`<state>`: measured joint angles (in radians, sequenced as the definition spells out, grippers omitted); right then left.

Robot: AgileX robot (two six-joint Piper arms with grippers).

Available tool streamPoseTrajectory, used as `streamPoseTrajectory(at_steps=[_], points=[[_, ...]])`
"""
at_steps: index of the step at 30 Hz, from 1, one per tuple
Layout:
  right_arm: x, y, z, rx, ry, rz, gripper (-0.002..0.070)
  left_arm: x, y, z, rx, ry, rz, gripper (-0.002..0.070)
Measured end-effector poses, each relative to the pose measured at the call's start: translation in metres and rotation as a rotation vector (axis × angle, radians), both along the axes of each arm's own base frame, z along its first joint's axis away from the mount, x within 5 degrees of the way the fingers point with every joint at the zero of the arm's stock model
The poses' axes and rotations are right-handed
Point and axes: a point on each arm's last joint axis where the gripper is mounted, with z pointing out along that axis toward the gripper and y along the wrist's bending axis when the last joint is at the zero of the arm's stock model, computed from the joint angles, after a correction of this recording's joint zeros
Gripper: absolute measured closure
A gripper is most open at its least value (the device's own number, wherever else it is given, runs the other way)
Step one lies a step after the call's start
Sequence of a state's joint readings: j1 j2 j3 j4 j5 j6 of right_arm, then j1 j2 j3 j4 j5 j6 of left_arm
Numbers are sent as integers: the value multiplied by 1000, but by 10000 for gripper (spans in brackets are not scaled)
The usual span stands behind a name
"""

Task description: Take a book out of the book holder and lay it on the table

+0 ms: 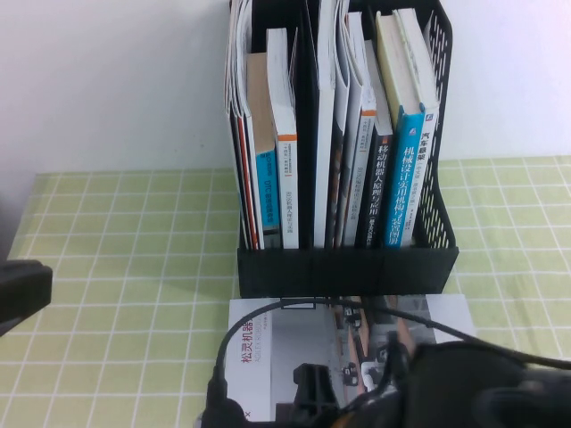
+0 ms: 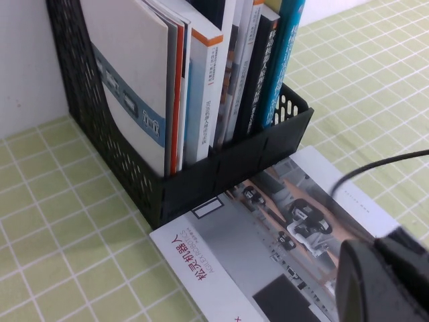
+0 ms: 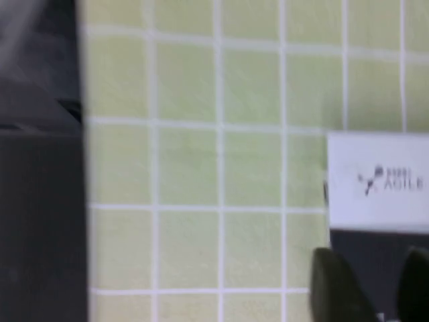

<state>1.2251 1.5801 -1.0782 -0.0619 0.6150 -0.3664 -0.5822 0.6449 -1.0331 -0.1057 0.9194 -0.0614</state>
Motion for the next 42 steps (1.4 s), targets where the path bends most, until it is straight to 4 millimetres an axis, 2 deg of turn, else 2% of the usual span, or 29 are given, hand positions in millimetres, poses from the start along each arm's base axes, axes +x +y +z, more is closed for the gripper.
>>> streamPoseTrajectory(at_steps=[2, 5, 9, 11, 15, 17, 19, 24, 27, 30, 35, 42], points=[[-10, -6, 21, 62, -5, 38, 556, 0, 0, 0, -1, 0, -7, 678], [-17, -25, 58, 169, -47, 53, 641, -2, -3, 0, -3, -4, -42, 678], [-23, -65, 110, 315, -182, 62, 670, -4, -6, 0, -8, -19, -99, 678], [-23, -88, 128, 356, -244, 32, 674, -3, -9, -3, -22, -25, -115, 678], [-23, -132, 149, 401, -302, -80, 676, 4, -16, -18, -61, -34, -123, 678], [-28, -149, 146, 417, -309, -105, 677, 9, -21, -30, -85, -27, -124, 678], [-36, -166, 135, 445, -307, -117, 677, 13, -25, -43, -122, -15, -130, 678], [-52, -197, 84, 565, -242, -192, 678, 15, -36, -68, -196, -21, -204, 678], [-59, -211, 49, 612, -194, -248, 678, 17, -40, -77, -232, -53, -231, 678], [-63, -223, 24, 631, -199, -269, 678, 18, -42, -84, -267, -75, -229, 678], [-66, -234, 20, 675, -239, -268, 678, 21, -42, -81, -334, -77, -196, 678], [-67, -235, 22, 686, -249, -266, 678, 21, -42, -81, -338, -82, -196, 678]])
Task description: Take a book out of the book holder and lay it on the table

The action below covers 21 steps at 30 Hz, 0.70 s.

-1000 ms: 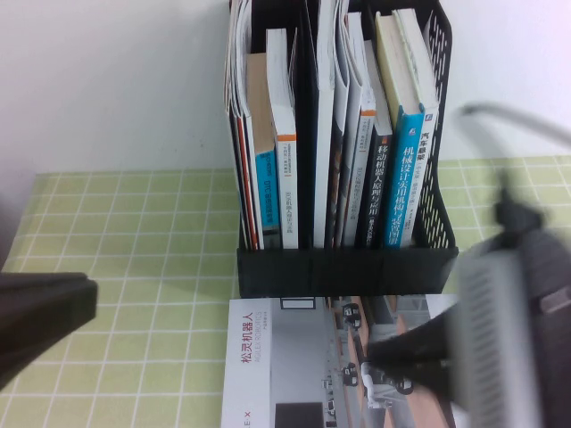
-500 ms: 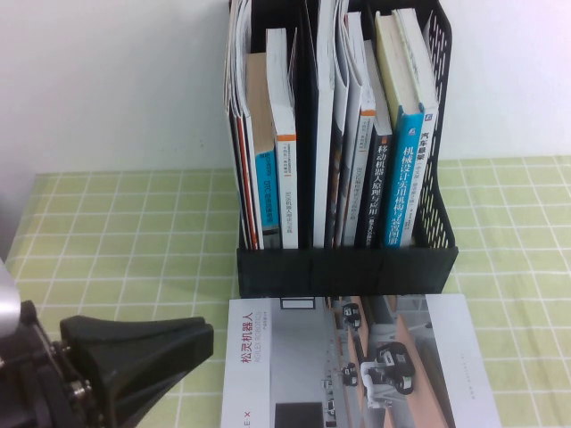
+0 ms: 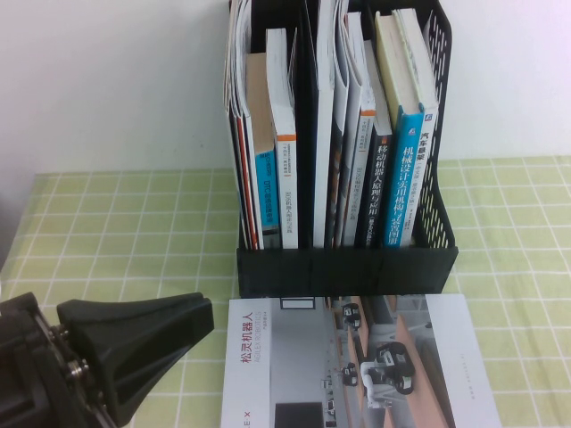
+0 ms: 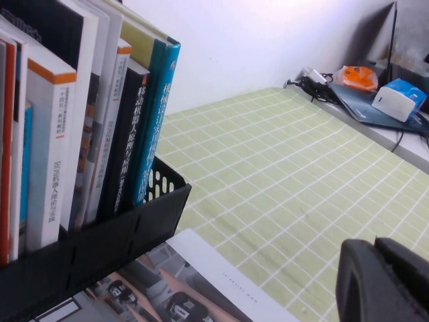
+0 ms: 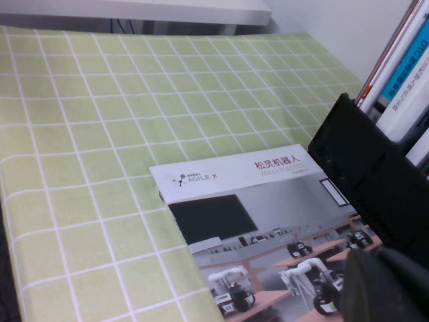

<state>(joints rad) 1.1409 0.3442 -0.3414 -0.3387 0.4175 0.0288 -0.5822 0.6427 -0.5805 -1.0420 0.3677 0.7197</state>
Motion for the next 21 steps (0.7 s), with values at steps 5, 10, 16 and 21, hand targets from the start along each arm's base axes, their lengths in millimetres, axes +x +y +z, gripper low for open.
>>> streamPoseTrajectory(at_steps=[5, 10, 16, 21], points=[[0, 0, 0, 0, 0, 0, 678, 0, 0, 0, -1, 0, 0, 678], [0, 0, 0, 2, -1, 0, 678, 0, 0, 0, -3, -1, 3, 678], [0, 0, 0, 2, -1, 0, 678, -1, 11, 4, 35, -90, 87, 678], [0, 0, 0, 2, -1, 0, 678, -4, 36, 7, 58, -198, 272, 678]])
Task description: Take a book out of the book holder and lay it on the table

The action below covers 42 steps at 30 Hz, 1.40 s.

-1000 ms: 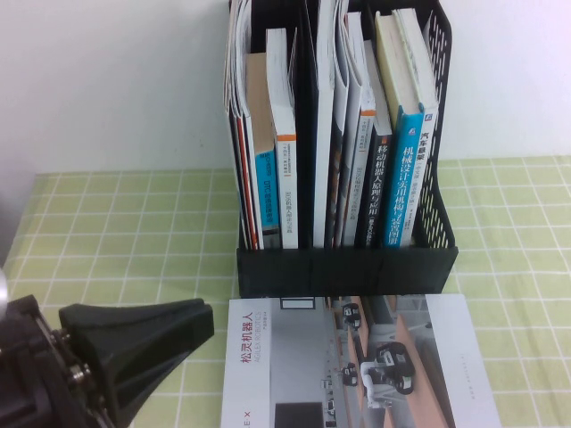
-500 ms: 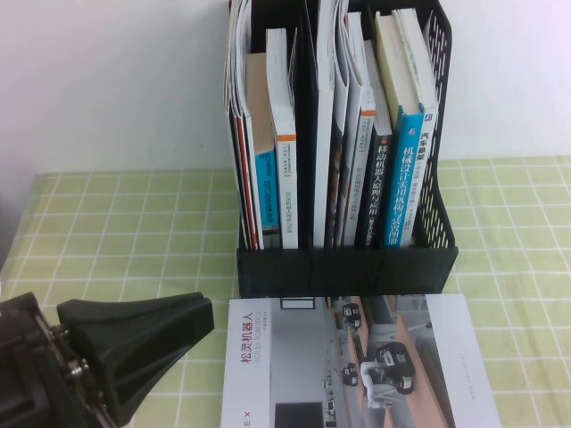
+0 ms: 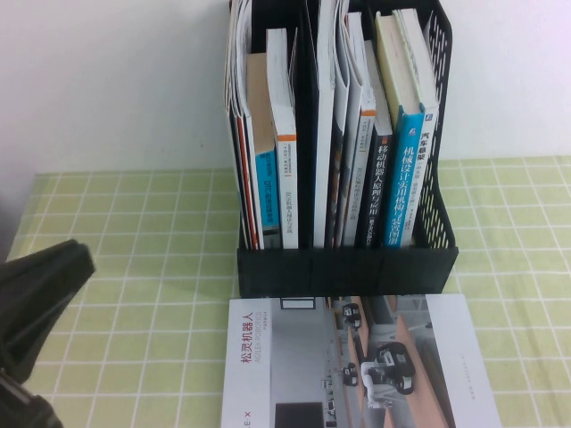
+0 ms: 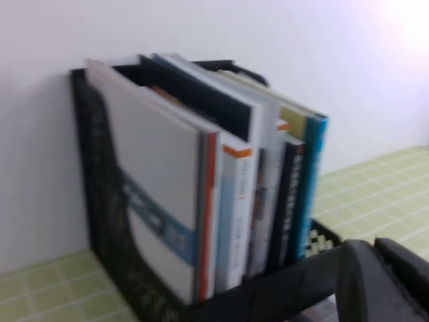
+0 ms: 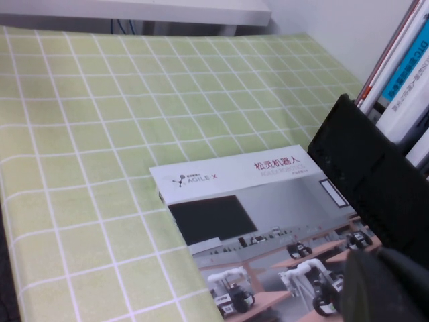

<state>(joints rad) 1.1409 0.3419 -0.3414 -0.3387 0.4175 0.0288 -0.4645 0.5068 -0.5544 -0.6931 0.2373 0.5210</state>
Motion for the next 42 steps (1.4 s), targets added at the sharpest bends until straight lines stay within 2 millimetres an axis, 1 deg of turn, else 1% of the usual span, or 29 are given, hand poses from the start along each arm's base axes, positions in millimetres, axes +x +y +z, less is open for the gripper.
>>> streamPoseTrajectory(at_steps=[3, 6, 11, 17, 19, 23, 42], points=[[0, 0, 0, 0, 0, 0, 678, -5, 14, -18, 49, -12, 104, 678], [0, 0, 0, 0, 0, 0, 678, -12, 26, -49, 107, -5, 202, 678], [0, 0, 0, 0, 0, 0, 678, -23, 43, -98, 50, 37, 381, 678], [0, 0, 0, 0, 0, 0, 678, -32, 51, -152, 78, 76, 490, 678], [0, 0, 0, 0, 0, 0, 678, -34, 52, -161, 82, 108, 500, 678], [0, 0, 0, 0, 0, 0, 678, -36, 52, -169, 135, 179, 497, 678], [0, 0, 0, 0, 0, 0, 678, -36, 53, -170, 146, 180, 506, 677]])
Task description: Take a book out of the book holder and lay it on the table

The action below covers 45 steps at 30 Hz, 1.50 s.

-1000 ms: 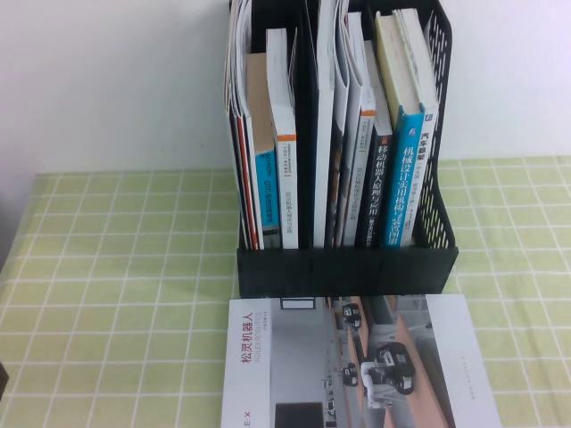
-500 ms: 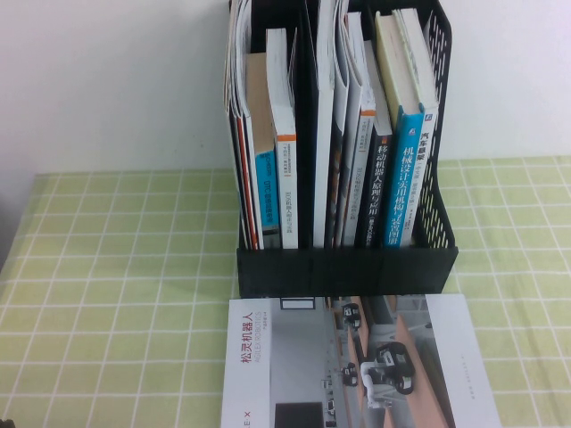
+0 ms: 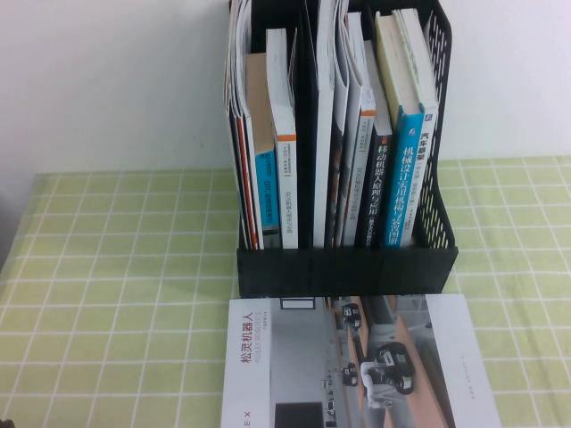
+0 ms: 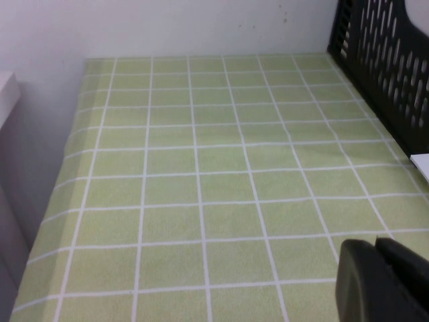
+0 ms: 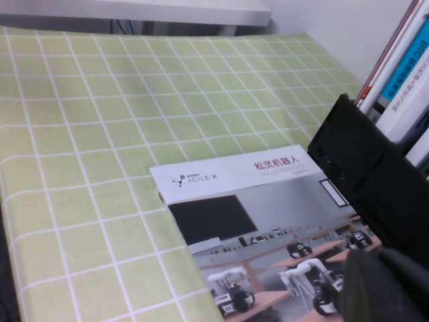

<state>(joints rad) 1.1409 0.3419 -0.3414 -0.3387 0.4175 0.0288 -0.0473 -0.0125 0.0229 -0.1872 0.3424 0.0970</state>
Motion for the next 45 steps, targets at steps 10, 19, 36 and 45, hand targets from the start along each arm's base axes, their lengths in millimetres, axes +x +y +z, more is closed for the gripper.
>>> streamPoseTrajectory(at_steps=[10, 19, 36, 45], points=[[0, 0, 0, 0, 0, 0, 678, 0, 0, 0, 2, 0, 0, 677], [17, -18, 8, 107, -30, -322, 678, 0, 0, 0, 2, 0, 0, 677], [9, -66, -83, 514, 130, -1101, 678, 0, 0, 0, 2, 2, 0, 677], [6, -66, -99, 290, 143, -1097, 678, 0, 0, 0, 4, 2, 0, 677]])
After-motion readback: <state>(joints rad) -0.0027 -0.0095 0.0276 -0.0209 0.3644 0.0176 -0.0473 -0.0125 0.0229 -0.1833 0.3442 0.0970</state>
